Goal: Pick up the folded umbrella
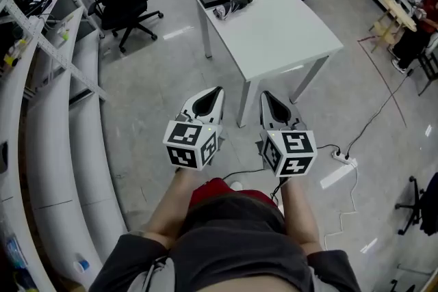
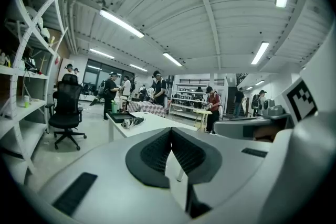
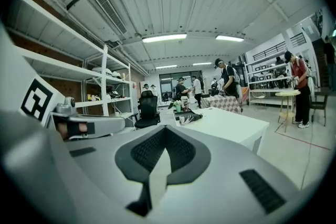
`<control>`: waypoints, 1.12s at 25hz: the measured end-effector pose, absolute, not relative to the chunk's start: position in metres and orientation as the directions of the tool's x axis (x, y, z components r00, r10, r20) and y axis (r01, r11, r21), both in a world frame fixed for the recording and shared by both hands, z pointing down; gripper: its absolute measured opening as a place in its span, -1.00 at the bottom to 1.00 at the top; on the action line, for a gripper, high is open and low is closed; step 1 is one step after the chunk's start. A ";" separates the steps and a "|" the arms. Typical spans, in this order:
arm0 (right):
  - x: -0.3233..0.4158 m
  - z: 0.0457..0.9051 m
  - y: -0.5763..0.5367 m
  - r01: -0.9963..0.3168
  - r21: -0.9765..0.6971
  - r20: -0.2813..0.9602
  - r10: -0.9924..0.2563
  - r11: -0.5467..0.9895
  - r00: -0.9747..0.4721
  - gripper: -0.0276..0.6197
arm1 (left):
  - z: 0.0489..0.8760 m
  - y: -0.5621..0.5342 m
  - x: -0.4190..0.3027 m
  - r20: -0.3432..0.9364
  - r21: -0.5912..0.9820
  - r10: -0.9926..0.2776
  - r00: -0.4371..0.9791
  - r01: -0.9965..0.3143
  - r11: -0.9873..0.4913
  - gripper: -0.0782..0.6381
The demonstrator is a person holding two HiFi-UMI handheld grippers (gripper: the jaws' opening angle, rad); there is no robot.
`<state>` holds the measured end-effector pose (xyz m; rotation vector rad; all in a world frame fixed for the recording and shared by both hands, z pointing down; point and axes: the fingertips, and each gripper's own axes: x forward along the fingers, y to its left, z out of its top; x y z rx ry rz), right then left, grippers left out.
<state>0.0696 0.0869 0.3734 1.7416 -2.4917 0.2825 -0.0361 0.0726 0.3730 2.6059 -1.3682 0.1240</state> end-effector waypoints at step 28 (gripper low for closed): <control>0.092 0.382 0.022 -0.935 -0.146 0.198 -0.917 0.323 -0.347 -0.86 | 0.362 0.000 -0.035 0.163 0.068 -0.846 0.507 -0.861 -0.503 -0.74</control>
